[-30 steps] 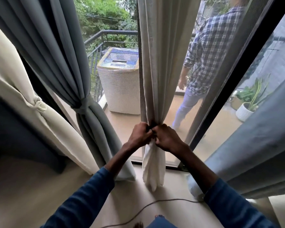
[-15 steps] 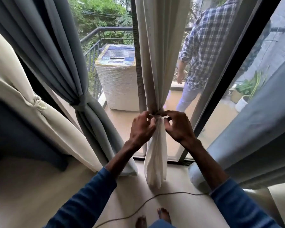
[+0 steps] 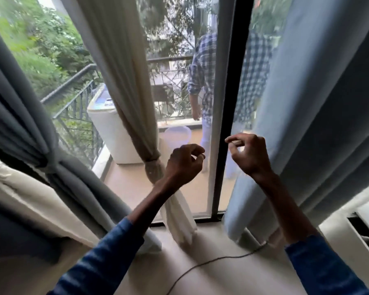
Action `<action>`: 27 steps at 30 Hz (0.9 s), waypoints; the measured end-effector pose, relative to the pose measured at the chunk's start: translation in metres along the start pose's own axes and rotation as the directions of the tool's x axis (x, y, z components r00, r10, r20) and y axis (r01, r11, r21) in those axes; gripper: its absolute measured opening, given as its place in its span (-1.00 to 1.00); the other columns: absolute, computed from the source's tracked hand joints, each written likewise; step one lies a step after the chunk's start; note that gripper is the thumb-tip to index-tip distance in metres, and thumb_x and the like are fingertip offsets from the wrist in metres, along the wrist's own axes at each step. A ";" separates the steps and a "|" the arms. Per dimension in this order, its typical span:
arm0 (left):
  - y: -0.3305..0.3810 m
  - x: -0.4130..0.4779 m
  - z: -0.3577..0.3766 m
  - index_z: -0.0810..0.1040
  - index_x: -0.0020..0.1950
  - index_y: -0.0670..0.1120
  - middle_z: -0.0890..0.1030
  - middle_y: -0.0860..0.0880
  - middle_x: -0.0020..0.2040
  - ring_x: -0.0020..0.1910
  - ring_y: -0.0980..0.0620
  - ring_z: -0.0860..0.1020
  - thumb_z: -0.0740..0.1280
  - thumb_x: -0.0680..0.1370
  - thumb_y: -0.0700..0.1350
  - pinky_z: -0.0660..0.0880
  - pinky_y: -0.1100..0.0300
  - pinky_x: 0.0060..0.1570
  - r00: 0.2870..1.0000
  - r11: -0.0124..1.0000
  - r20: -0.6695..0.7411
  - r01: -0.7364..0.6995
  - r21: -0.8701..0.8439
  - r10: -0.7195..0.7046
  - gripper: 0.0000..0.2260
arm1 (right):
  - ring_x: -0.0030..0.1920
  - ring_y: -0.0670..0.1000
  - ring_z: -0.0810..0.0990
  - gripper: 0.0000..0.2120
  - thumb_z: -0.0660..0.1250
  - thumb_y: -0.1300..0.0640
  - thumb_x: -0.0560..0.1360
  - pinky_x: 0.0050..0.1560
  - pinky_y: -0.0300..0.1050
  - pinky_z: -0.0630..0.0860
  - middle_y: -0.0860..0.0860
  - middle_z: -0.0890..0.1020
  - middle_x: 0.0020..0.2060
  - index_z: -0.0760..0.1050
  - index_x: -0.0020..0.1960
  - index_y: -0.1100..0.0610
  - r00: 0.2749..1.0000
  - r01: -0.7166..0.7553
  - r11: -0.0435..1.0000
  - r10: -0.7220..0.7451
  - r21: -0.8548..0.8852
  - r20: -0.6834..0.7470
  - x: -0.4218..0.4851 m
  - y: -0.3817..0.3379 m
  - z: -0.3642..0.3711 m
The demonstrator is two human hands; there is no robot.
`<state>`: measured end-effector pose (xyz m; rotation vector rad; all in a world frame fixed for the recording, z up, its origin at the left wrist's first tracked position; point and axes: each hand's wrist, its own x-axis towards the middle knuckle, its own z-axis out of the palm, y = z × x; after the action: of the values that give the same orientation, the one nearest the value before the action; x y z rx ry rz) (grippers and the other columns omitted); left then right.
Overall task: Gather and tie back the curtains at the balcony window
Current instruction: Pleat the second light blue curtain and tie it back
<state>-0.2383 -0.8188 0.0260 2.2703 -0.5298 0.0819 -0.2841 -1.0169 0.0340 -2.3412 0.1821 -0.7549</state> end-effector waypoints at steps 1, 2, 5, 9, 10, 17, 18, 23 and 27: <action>0.016 0.004 0.008 0.67 0.06 0.05 0.72 0.17 -0.06 -0.22 0.21 0.65 0.32 0.48 0.00 0.61 0.13 0.01 1.000 1.000 -0.014 -0.024 0.001 0.024 -0.78 | -0.15 -0.07 0.74 -0.84 0.38 0.21 0.47 -0.03 -0.22 0.57 -0.07 0.77 -0.14 0.72 -0.07 0.05 1.000 0.011 1.000 -0.011 0.010 -0.028 0.007 0.008 -0.018; 0.030 0.008 0.014 0.67 0.05 0.05 0.72 0.18 -0.07 -0.23 0.23 0.65 0.30 0.46 0.01 0.61 0.12 0.01 0.998 0.999 -0.031 -0.047 0.003 0.047 -0.76 | -0.15 -0.07 0.74 -0.84 0.38 0.22 0.47 -0.03 -0.24 0.55 -0.07 0.77 -0.14 0.72 -0.07 0.05 0.998 0.028 0.999 -0.027 0.017 -0.049 0.013 0.015 -0.033; 0.083 0.027 0.046 0.67 0.02 0.03 0.72 0.15 -0.10 -0.26 0.22 0.65 0.29 0.46 -0.01 0.62 0.12 -0.06 0.986 0.994 -0.122 -0.113 -0.011 0.111 -0.78 | -0.20 -0.13 0.72 -0.83 0.39 0.26 0.45 -0.04 -0.28 0.53 -0.08 0.76 -0.16 0.72 -0.09 0.06 0.988 0.121 0.992 -0.117 0.036 -0.100 0.032 0.044 -0.090; 0.169 0.052 0.093 0.65 0.01 0.01 0.70 0.12 -0.16 -0.24 0.15 0.66 0.34 0.47 -0.03 0.60 0.15 -0.13 0.944 0.983 -0.277 -0.186 -0.003 0.178 -0.83 | -0.21 -0.13 0.70 -0.85 0.38 0.18 0.44 -0.02 -0.11 0.64 -0.08 0.76 -0.18 0.72 -0.09 0.06 0.965 0.242 0.966 -0.229 0.092 -0.131 0.057 0.085 -0.165; 0.193 0.060 0.103 0.64 0.03 -0.01 0.69 0.12 -0.16 -0.26 0.16 0.65 0.39 0.48 -0.04 0.59 0.18 -0.15 0.929 0.979 -0.321 -0.201 -0.017 0.185 -0.85 | -0.20 -0.10 0.71 -0.84 0.36 0.15 0.44 -0.02 -0.05 0.65 -0.08 0.76 -0.18 0.72 -0.09 0.06 0.959 0.260 0.961 -0.245 0.097 -0.141 0.062 0.096 -0.186; 0.339 0.123 0.106 0.54 0.10 0.00 0.62 0.12 0.01 -0.16 0.07 0.62 0.39 0.48 0.21 0.58 0.09 -0.10 0.719 0.949 -0.647 -0.315 0.024 0.255 -0.65 | -0.13 -0.12 0.70 -0.86 0.42 0.21 0.47 0.07 -0.16 0.59 -0.11 0.76 -0.13 0.73 -0.04 0.06 0.934 0.318 0.944 -0.297 0.083 -0.197 0.106 0.129 -0.312; 0.356 0.130 0.103 0.53 0.12 0.00 0.60 0.11 0.03 -0.12 0.04 0.61 0.40 0.47 0.23 0.59 0.04 -0.07 0.685 0.944 -0.676 -0.328 0.048 0.272 -0.62 | -0.13 -0.13 0.70 -0.86 0.42 0.20 0.47 0.05 -0.19 0.58 -0.12 0.76 -0.13 0.73 -0.04 0.05 0.925 0.331 0.941 -0.308 0.073 -0.221 0.116 0.128 -0.327; 0.422 0.156 0.082 0.49 0.24 -0.07 0.52 0.01 0.14 0.03 -0.04 0.56 0.46 0.41 0.23 0.54 0.02 0.09 0.586 0.923 -0.735 -0.358 0.143 0.341 -0.46 | -0.09 -0.21 0.68 -0.85 0.39 0.14 0.50 0.01 -0.19 0.62 -0.18 0.74 -0.10 0.71 0.00 0.04 0.908 0.331 0.937 -0.284 0.109 -0.309 0.155 0.123 -0.379; 0.462 0.172 0.064 0.41 0.31 -0.10 0.48 -0.05 0.17 0.04 -0.06 0.55 0.50 0.36 0.18 0.50 0.12 0.04 0.543 0.917 -0.766 -0.371 0.148 0.344 -0.35 | -0.11 -0.20 0.68 -0.83 0.38 0.21 0.48 0.05 -0.21 0.62 -0.16 0.74 -0.13 0.72 -0.03 0.04 0.882 0.352 0.933 -0.302 0.080 -0.363 0.178 0.105 -0.409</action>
<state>-0.2725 -1.2037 0.3392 1.7928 -0.4854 1.2210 -0.3611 -1.3804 0.3020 -2.1090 -0.1229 -1.3038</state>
